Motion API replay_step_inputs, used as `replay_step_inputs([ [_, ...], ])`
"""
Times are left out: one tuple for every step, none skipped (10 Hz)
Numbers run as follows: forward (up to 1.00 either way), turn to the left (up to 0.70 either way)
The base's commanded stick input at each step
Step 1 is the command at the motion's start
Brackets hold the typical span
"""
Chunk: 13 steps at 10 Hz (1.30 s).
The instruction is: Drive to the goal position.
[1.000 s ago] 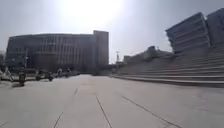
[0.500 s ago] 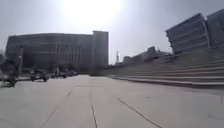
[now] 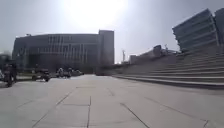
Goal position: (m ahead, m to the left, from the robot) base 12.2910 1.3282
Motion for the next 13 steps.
replay_step_inputs([
  [1.00,0.22],
  [1.00,0.00],
  [1.00,0.00],
  [1.00,0.00],
  [1.00,0.00],
  [1.00,0.00],
  [1.00,0.00],
  [1.00,0.00],
  [1.00,0.00],
  [1.00,0.00],
  [1.00,0.00],
  [1.00,0.00],
  [1.00,0.00],
])
